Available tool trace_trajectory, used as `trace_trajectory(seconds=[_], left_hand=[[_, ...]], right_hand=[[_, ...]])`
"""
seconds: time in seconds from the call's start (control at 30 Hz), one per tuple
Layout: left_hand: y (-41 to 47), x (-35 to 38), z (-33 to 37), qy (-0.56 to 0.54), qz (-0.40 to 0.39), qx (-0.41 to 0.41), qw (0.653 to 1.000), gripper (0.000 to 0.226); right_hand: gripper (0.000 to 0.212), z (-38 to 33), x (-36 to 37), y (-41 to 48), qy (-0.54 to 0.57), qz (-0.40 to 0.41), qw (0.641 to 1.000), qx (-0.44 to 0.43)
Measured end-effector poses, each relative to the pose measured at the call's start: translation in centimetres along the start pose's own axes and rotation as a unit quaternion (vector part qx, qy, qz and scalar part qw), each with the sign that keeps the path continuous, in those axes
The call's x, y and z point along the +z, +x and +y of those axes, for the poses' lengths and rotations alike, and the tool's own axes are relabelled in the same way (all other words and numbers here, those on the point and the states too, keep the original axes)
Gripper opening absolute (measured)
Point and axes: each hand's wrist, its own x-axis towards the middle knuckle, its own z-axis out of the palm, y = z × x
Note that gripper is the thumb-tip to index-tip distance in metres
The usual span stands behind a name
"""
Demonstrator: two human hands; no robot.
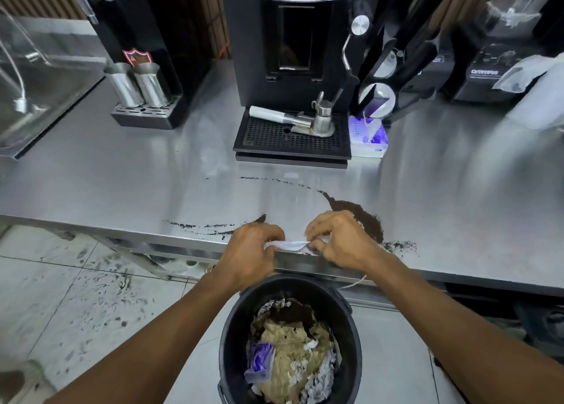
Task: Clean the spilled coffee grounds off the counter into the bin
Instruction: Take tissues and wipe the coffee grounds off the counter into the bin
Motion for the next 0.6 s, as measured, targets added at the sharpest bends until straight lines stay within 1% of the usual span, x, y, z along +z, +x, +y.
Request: trace_trajectory(seconds=[0.07, 0.13, 0.27, 0.33, 0.47, 0.6], left_hand=[[-0.5, -0.3, -0.4, -0.008, 0.03, -0.019, 0.999, 0.019], [-1.2, -1.0, -1.1, -0.029, 0.074, -0.042, 0.996, 0.018], [-2.8, -3.2, -3.8, -0.027, 0.138, -0.067, 0.988, 0.033], [-3.3, -4.8, -5.7, -0.013, 0.163, -0.08, 0.983, 0.035], [-4.0, -8.1, -10.1, 0.035, 0.182, -0.065, 0.981, 0.031], [-4.4, -10.2, -15.2, 0.099, 0.179, -0.089, 0.975, 0.04]], right_hand=[[0.013, -0.3, -0.1, 1.3, -0.012, -0.034, 0.999, -0.025], [0.014, -0.9, 0.3, 3.0, -0.021, -0.049, 0.997, -0.053], [0.016, -3.7, 2.3, 8.0, -0.017, -0.054, 0.992, -0.117], [0.016, -5.8, 3.6, 10.8, -0.017, -0.06, 0.988, -0.14], [0.014, -9.7, 6.8, 16.5, -0.002, -0.071, 0.985, -0.157], [0.014, -13.2, 10.7, 21.2, -0.018, -0.094, 0.981, -0.171]])
